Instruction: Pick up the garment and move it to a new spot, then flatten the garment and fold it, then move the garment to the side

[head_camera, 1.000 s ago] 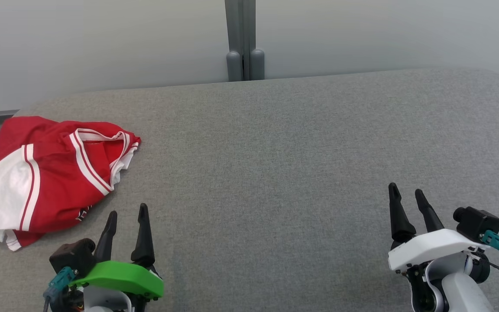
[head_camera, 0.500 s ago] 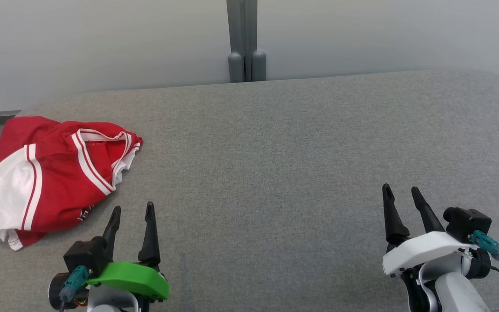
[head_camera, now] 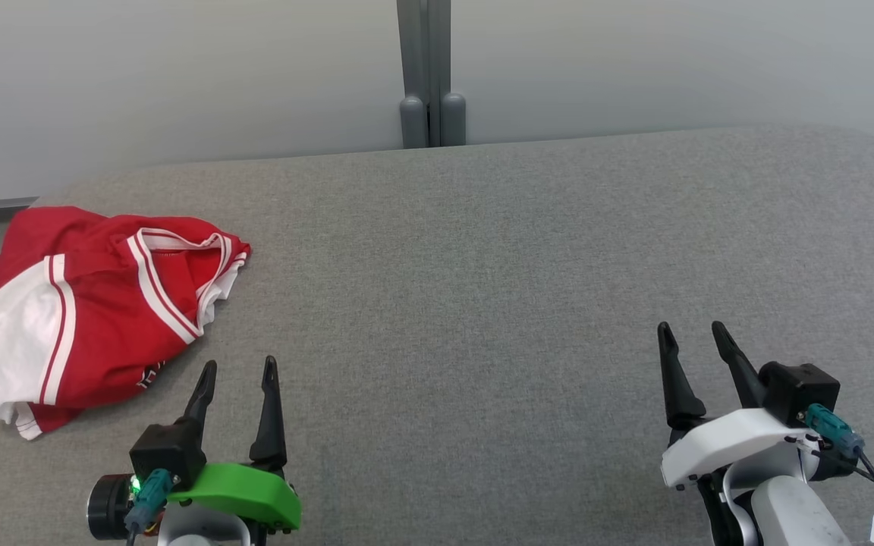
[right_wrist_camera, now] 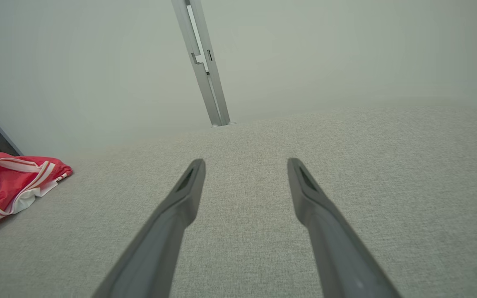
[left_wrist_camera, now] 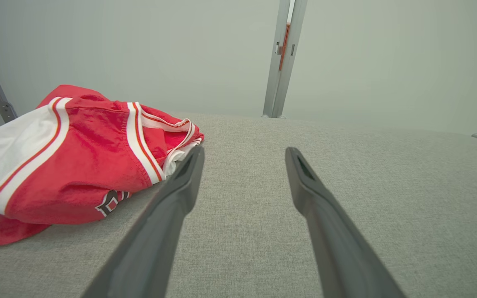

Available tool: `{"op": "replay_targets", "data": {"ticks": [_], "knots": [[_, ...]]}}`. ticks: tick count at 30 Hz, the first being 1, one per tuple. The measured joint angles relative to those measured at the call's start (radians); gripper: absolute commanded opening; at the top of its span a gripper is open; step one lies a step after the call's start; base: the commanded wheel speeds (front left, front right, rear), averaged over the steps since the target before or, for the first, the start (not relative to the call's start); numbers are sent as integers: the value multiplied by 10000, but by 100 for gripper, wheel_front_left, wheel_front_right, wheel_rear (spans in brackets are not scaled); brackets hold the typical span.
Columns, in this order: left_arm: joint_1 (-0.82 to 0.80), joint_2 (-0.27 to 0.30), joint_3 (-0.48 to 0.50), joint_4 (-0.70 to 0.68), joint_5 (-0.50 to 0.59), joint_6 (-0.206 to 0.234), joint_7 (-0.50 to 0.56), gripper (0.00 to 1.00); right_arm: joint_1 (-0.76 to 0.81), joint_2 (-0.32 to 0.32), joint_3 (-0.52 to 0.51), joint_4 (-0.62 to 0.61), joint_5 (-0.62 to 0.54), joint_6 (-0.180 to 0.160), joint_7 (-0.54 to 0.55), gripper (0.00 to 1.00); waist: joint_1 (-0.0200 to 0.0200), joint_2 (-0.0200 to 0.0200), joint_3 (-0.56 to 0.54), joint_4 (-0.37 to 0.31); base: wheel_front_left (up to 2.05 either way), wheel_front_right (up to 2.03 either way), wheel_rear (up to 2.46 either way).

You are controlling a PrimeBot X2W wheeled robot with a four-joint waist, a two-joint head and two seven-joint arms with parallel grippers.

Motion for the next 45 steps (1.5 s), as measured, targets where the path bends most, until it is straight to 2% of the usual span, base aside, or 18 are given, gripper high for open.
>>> {"op": "replay_targets", "data": {"ticks": [19, 33, 39, 45], "knots": [[-20, 13, -36, -77, 550, 121, -349, 100, -18, -12, 153, 15, -1223, 2, -339, 100, 0, 0, 12, 76, 0, 0, 0], [-21, 15, -27, -58, 512, 153, -349, 100, -15, -12, 111, -19, -1275, 15, -351, 100, 0, 0, 26, 96, 0, 0, 0], [-26, 17, -29, -8, 462, 192, -351, 100, 13, -19, 6, -84, -1310, 15, -355, 100, 0, 0, 17, 434, 0, 0, 0], [-17, 17, 207, -6, 571, 222, -353, 100, 58, -19, 61, -163, -1306, 15, -382, 100, 0, 0, 23, 1084, 0, 0, 0]]}}
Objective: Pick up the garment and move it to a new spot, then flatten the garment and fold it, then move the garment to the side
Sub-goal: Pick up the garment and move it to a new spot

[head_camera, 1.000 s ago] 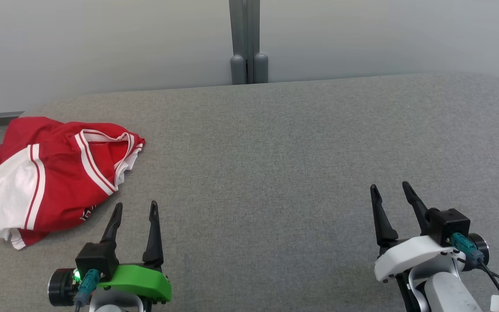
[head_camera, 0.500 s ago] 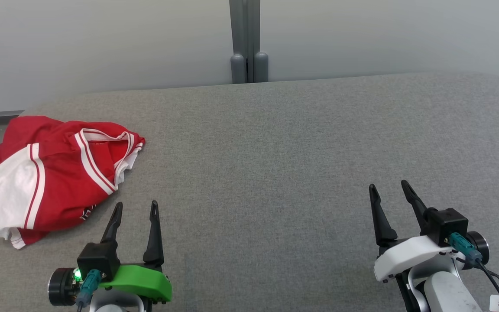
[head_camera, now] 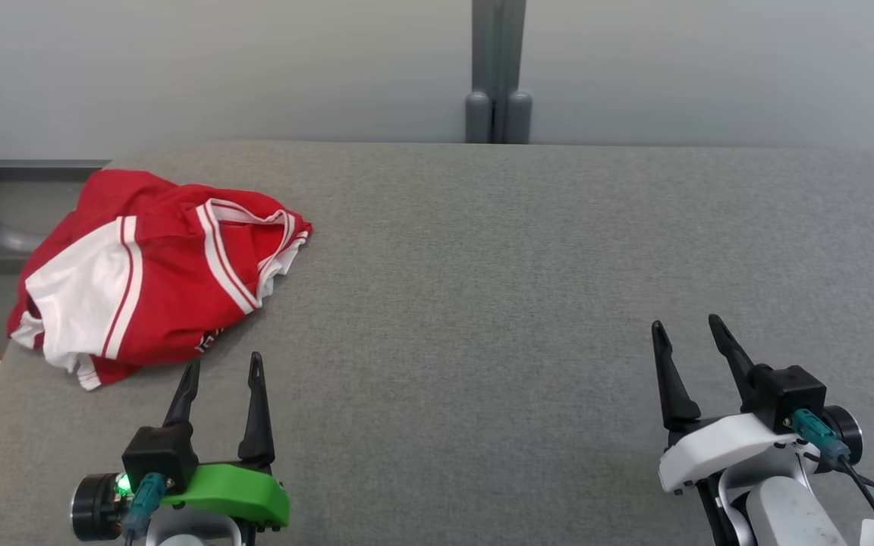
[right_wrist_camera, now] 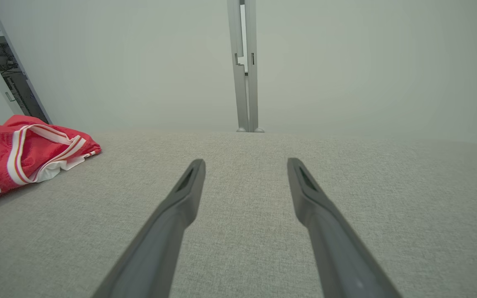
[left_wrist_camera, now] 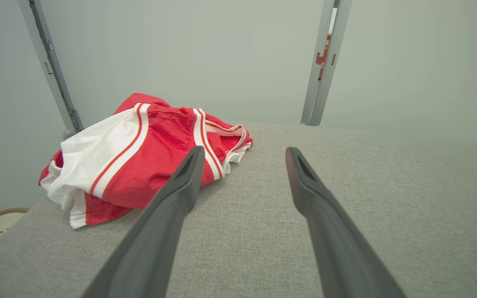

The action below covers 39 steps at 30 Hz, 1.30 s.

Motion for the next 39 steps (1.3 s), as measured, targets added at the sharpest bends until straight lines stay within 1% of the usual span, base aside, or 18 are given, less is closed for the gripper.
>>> {"op": "replay_targets", "data": {"ticks": [13, 23, 27, 31, 35, 39], "knots": [[168, 15, 966, -12, 157, 31, -13, 100, -33, 2, 140, -56, 19, 0, -2, 100, 0, 0, 154, 1803, 0, 0, 0], [224, 15, 1252, -33, 226, -58, -13, 100, -114, 4, 397, -52, 52, 0, -2, 100, 0, 0, 282, 3021, 0, 0, 0], [282, 15, 1279, -77, 226, -63, -12, 100, -174, 6, 435, -44, 102, 0, -2, 100, 0, 0, 321, 3338, 0, 0, 0], [356, 15, 1319, -73, 222, -58, -12, 100, -186, 6, 453, -27, 117, 0, -2, 100, 0, 0, 318, 3507, 0, 0, 0], [370, 15, 1367, -73, 221, -58, -12, 100, -184, 6, 504, -25, 128, 0, -2, 100, 0, 0, 268, 3535, 0, 0, 0], [386, 13, 1455, -63, 190, -59, -12, 100, -184, 4, 566, 12, 125, 0, -4, 100, 0, 0, 242, 3420, 0, 0, 0]]}}
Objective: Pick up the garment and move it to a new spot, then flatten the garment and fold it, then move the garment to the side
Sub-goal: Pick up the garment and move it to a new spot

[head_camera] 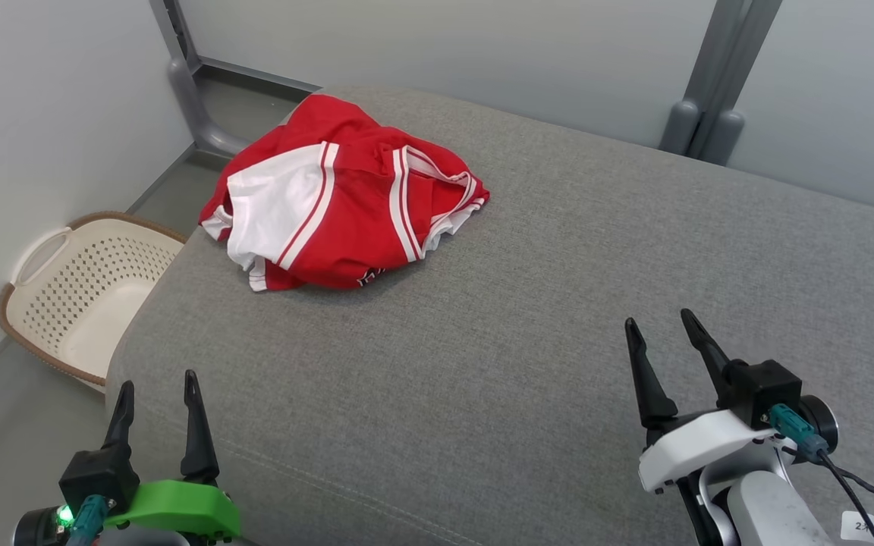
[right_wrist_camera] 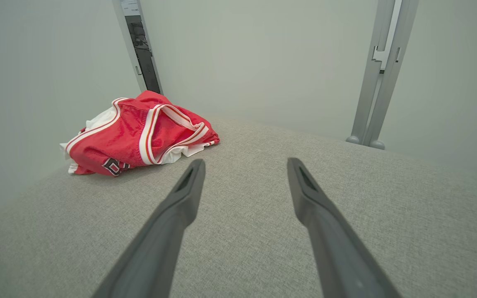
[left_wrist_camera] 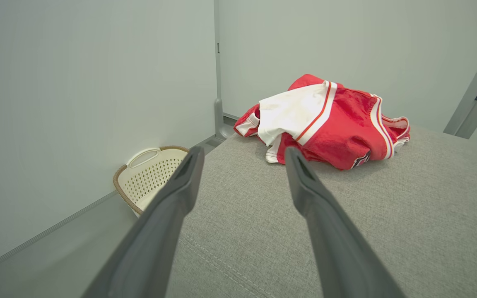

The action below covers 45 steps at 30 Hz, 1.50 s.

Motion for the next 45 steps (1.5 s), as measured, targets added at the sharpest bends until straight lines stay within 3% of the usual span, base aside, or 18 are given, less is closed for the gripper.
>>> {"op": "replay_targets", "data": {"ticks": [9, 16, 26, 32, 39, 45], "knots": [[-902, 2, -249, 711, -431, -337, -2, 100, -31, 4, 82, -136, -52, 0, 52, 100, 0, 0, 263, -373, 0, 0, 0], [-3231, 54, -109, 2731, -1237, -602, 186, 100, -301, 6, 384, -456, -100, 2, 196, 100, 0, 0, 728, -921, 0, 0, 0], [-6598, 961, 562, 5275, -2368, -894, 1850, 100, -716, 4, 1448, -1160, -140, 2, 491, 100, 0, 0, 1600, -2224, 0, 0, 0], [-7943, 1450, 1030, 6199, -2978, -654, 3202, 100, -984, -2, 1685, -1532, -228, 2, 594, 100, 0, 0, 2408, -2932, 0, 0, 0], [-8631, 2284, 1001, 7055, -2859, 36, 4422, 100, -1196, -6, 1687, -1641, -176, 0, 606, 100, 1, 0, 3344, -3715, 0, 0, 0], [-8656, 2389, 894, 7269, -2842, 190, 4995, 100, -1212, -8, 1605, -1492, -8, 0, 491, 100, 1, 0, 3750, -4199, 0, 0, 0]]}}
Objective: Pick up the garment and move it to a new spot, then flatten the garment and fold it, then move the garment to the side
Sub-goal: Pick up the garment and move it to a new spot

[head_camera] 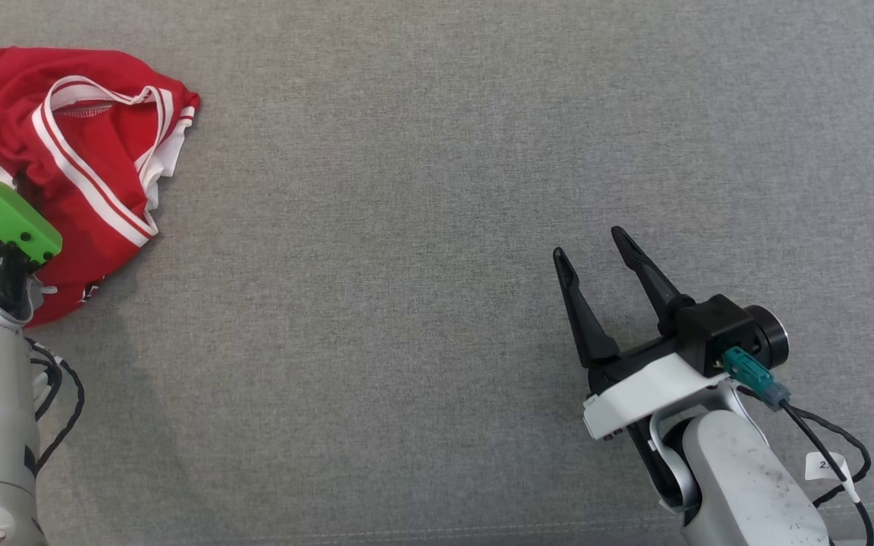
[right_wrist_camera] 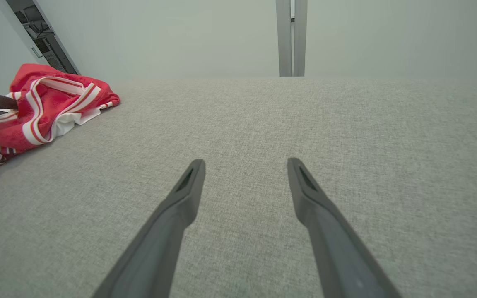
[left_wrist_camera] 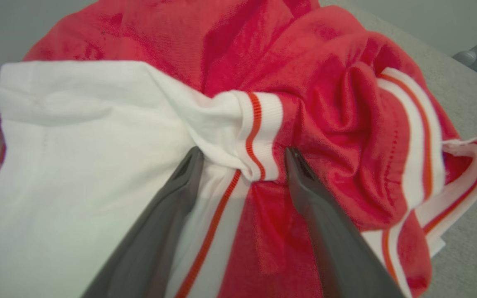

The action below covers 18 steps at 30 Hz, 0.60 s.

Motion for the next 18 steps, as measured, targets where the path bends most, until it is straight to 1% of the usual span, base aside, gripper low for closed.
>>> {"op": "replay_targets", "data": {"ticks": [2, 3, 4, 5, 6, 13, 18], "knots": [[-2, 0, -17, 10, -29, -2, 136, 100, -18, 2, 42, 75, 77, 0, -10, 100, 0, 0, -1, -73, 0, 0, 0], [-1, 2, -25, 27, -44, -10, 198, 76, -31, 2, 73, 113, 90, 0, -21, 100, 0, 0, -39, -92, 0, 0, 0], [8, 19, -52, 42, -44, -63, 198, 30, -42, 2, 100, 136, 134, 0, -65, 100, 0, 0, -90, -106, 0, 0, 0], [33, 27, -40, 35, -77, -151, 140, 2, -42, 2, 105, 165, 194, 0, -92, 100, 0, 0, -156, -115, 0, 0, 0], [56, 29, -50, 31, -100, -188, 71, 0, -42, 6, 113, 192, 207, 0, -94, 100, 0, 0, -213, -119, 0, 0, 0], [242, 21, -255, -295, 8, -391, -928, 0, 25, 4, -48, 495, 347, 0, -188, 100, -1, 0, -800, -106, 0, 0, 0], [-113, -305, -491, -878, 50, -665, -1674, 0, 198, 2, -274, 625, 454, 0, -263, 100, -1, 0, -1332, -39, 0, 0, 0]]}}
